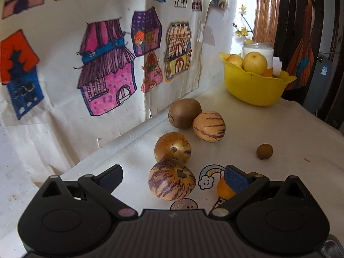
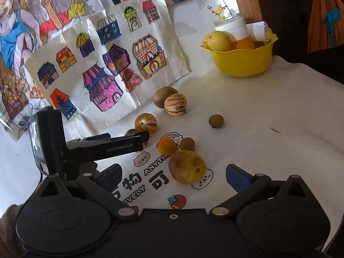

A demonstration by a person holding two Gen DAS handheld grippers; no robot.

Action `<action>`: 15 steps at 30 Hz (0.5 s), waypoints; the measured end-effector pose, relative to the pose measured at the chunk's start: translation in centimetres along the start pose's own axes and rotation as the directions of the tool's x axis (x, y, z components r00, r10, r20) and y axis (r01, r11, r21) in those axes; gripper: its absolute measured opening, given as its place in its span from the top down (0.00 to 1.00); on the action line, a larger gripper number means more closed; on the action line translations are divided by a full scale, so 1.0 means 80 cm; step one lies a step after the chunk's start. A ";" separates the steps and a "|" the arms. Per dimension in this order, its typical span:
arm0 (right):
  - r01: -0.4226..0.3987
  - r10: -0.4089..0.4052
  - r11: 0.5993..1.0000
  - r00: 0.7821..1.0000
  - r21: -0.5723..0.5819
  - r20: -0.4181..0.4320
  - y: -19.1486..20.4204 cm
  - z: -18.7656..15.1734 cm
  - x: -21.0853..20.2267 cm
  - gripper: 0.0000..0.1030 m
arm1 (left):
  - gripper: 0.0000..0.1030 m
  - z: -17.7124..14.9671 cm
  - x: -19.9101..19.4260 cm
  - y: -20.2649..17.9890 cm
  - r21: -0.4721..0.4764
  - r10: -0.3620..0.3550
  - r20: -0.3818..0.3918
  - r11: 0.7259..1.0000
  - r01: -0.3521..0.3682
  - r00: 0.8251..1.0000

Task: Organize fruits
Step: 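Lift both tools from the tray and move toward the remaining fruits, then grasp the striped pepino with the left tool while the right tool grasps another orange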

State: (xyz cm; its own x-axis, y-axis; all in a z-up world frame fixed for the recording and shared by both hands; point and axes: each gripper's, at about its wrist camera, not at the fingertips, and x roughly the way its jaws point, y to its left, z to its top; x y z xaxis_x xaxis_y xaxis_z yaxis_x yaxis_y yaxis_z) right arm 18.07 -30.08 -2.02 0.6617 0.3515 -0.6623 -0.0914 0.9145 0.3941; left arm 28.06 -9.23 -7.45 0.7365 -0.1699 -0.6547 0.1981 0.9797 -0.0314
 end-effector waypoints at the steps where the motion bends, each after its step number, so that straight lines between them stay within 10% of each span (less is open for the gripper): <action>1: 0.004 -0.004 1.000 1.000 -0.006 -0.009 0.001 0.002 0.004 0.01 | 0.01 0.001 0.002 -0.001 0.002 0.000 -0.003 1.000 0.000 1.000; 15: 0.002 -0.002 1.000 0.998 -0.016 -0.056 -0.002 0.005 0.045 0.01 | 0.15 -0.004 0.041 0.010 -0.038 -0.018 -0.097 0.999 0.014 0.995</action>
State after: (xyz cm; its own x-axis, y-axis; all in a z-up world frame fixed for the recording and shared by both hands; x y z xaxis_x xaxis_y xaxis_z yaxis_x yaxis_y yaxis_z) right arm 20.76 -29.02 -4.24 0.6191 0.3600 -0.6979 -0.1021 0.9181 0.3830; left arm 30.40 -8.96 -9.86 0.6667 -0.1761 -0.7242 0.1839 0.9805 -0.0692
